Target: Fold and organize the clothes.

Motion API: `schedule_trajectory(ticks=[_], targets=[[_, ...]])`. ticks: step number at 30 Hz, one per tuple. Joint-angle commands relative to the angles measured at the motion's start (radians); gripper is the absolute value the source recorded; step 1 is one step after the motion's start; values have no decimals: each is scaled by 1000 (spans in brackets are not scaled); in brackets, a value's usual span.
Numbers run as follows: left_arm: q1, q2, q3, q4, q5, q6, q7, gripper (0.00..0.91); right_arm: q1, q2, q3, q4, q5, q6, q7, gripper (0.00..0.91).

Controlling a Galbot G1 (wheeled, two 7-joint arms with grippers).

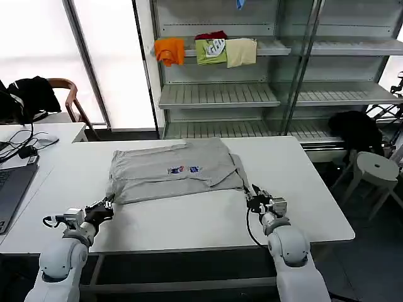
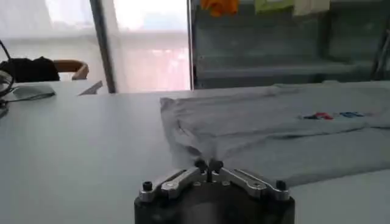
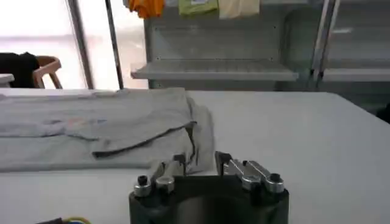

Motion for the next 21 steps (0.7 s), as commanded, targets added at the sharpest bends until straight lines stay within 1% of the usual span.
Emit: schedule_trajectory(ticks=[1, 2, 5, 9, 14, 17, 19, 20, 21], targets=[[16, 2, -1, -12, -13, -4, 3, 0, 71, 50, -3, -143, -73, 7, -5, 0], [15, 2, -1, -10, -13, -4, 3, 0, 63, 52, -1, -149, -76, 6, -16, 0], [10, 3, 0, -2, -13, -6, 3, 0, 55, 50, -2, -148, -75, 1, -24, 0], [5, -1, 3, 2, -12, -6, 3, 0, 57, 48, -3, -138, -65, -8, -23, 0], [5, -2, 3, 3, -7, -9, 3, 0, 55, 44, -3, -103, -19, -7, -17, 0], [9, 2, 1, 1, -9, -10, 3, 0, 43, 38, -8, -67, 3, -21, -7, 0], [14, 6, 0, -3, -12, -9, 4, 0, 26, 32, -17, -27, 17, -54, 10, 0], [19, 7, -1, -8, -14, -8, 6, 0, 9, 24, -26, 7, 26, -63, 27, 0], [23, 9, -2, -12, -19, -6, 7, 0, 1, 23, -28, 28, 27, -64, 31, 0]])
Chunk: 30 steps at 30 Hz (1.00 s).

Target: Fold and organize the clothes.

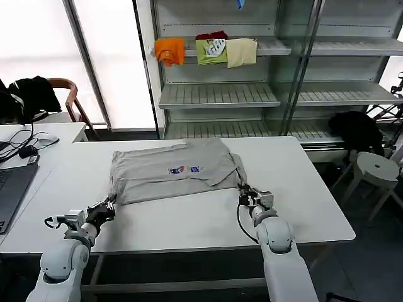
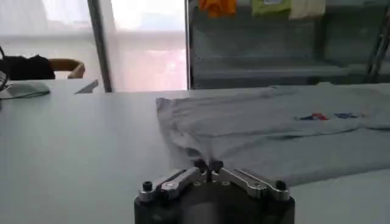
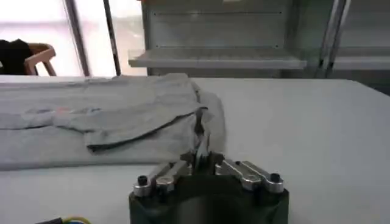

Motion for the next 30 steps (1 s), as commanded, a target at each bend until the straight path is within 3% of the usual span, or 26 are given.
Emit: schedule_trajectory(ticks=[1, 10, 18, 30], targets=[[20, 9, -5, -20, -18, 7, 5, 0, -60, -21, -31, 144, 39, -43, 44, 0], [104, 48, -33, -76, -79, 13, 6, 0, -327, -100, -55, 456, 0, -45, 69, 0], [229, 54, -84, -166, -113, 18, 0, 0, -472, -88, -71, 554, -47, -43, 66, 0], [396, -7, -189, -267, -123, 2, -18, 0, -565, -101, -49, 609, -54, -42, 50, 0]])
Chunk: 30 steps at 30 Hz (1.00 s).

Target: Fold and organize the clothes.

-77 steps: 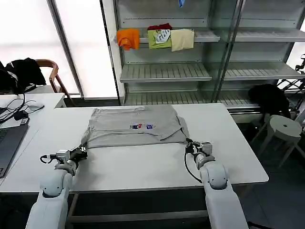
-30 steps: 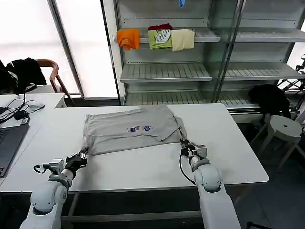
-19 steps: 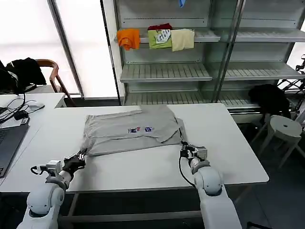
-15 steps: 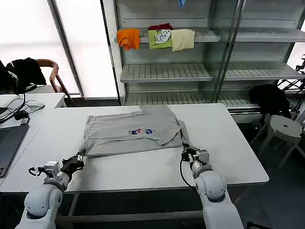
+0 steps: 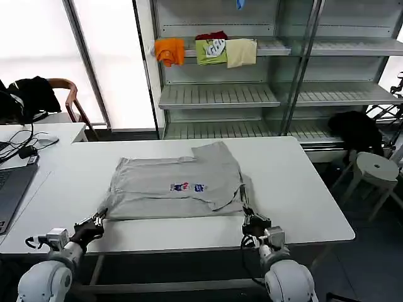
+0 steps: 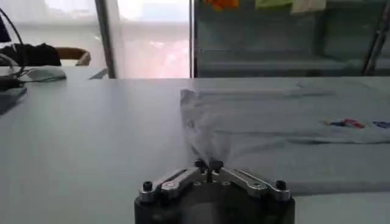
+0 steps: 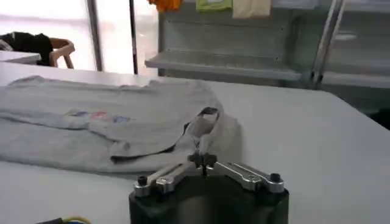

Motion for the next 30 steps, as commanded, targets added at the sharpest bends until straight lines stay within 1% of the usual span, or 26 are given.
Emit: schedule_trajectory(ticks=[1, 8, 9, 10, 11, 12, 18, 19, 21, 22, 24, 25, 26, 28, 30], targets=[[167, -37, -79, -99, -17, -14, -12, 0, -119, -9, 1, 89, -14, -3, -5, 0], [201, -62, -67, -122, -7, -19, -30, 0, -126, -7, 9, 68, -18, -2, -17, 0], [203, -65, -63, -126, -7, -19, -35, 0, -128, -8, 11, 66, -19, -2, -21, 685], [205, -70, -59, -136, -7, -15, -44, 50, -130, -8, 13, 65, -19, -1, -20, 907], [206, -74, -58, -144, -3, -14, -49, 403, -131, -7, 15, 65, -19, -1, -19, 907], [206, -75, -57, -147, -2, -16, -51, 907, -133, -4, 21, 67, -18, -1, -20, 907], [189, -94, -85, -216, 13, -15, -76, 907, -129, 16, 63, 134, -23, 1, -2, 907], [177, -102, -108, -231, 27, -16, -76, 907, -118, 27, 78, 164, -74, 3, -3, 907], [140, -108, -141, -236, 29, -16, -75, 907, -107, 41, 83, 183, -147, 32, -7, 907], [107, -114, -173, -232, 40, -19, -73, 907, -94, 52, 86, 199, -179, 32, -17, 907], [74, -111, -185, -222, 41, -31, -64, 907, -74, 62, 84, 212, -185, 26, -25, 907], [58, -100, -179, -213, 32, -45, -60, 907, -30, 69, 80, 214, -185, 6, -49, 907], [50, -92, -173, -207, 30, -46, -60, 907, -8, 70, 76, 209, -184, 0, -56, 907], [1, -79, -151, -195, 30, -50, -35, 907, 100, 63, 59, 161, -182, -1, -63, 907], [-54, -64, -120, -172, 24, -41, -16, 907, 160, 58, 45, 108, -158, -3, -70, 907]])
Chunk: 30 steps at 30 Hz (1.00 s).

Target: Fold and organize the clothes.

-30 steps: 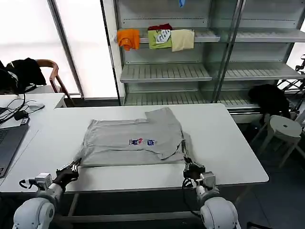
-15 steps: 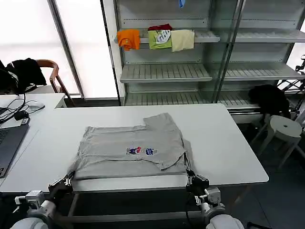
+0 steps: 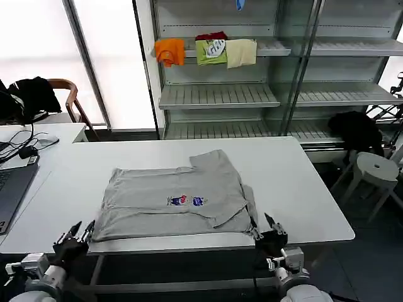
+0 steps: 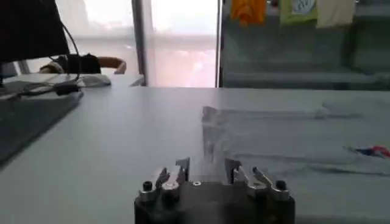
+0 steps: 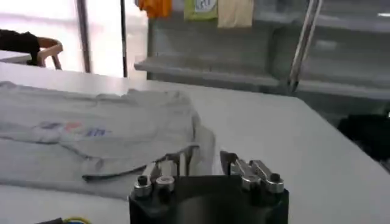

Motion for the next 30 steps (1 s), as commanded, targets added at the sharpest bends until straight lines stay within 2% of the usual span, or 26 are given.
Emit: schedule_trajectory(ticks=[1, 3, 4, 6, 7, 11, 13, 14, 15, 16, 20, 23, 30], targets=[[-228, 37, 20, 29, -6, 12, 60, 907, 296, 5, -40, -117, 2, -9, -19, 907], [-313, 43, 50, 81, -20, 65, 84, 907, 399, -1, -71, -209, 48, -11, -20, 907], [-369, 48, 84, 132, -26, 77, 97, 907, 490, 0, -92, -317, 81, -12, -32, 907], [-458, 66, 124, 204, -24, 78, 111, 907, 592, 7, -115, -432, 92, -11, -35, 907], [-515, 75, 169, 252, -2, 78, 118, 907, 665, 25, -129, -536, 129, -10, -35, 907], [-664, 88, 262, 452, 66, 78, 137, 907, 863, 109, -123, -864, 124, -6, -42, 907], [-727, 84, 291, 533, 125, 77, 155, 907, 939, 149, -105, -963, 123, -4, -36, 907], [-750, 83, 307, 565, 127, 78, 155, 907, 977, 175, -75, -1075, 103, 0, -37, 907], [-767, 81, 315, 598, 135, 78, 159, 907, 992, 175, -61, -1107, 99, 13, -39, 907], [-791, 78, 323, 620, 141, 78, 166, 907, 1009, 175, -38, -1173, 56, 37, -47, 907], [-844, 60, 336, 712, 171, 77, 173, 907, 1043, 175, -51, -1296, 36, 133, -25, 907], [-862, 49, 333, 770, 194, 76, 179, 907, 1059, 175, -26, -1359, 43, 166, -31, 907], [-854, 40, 323, 825, 221, 73, 196, 907, 1071, 175, -4, -1471, 76, 242, -109, 907]])
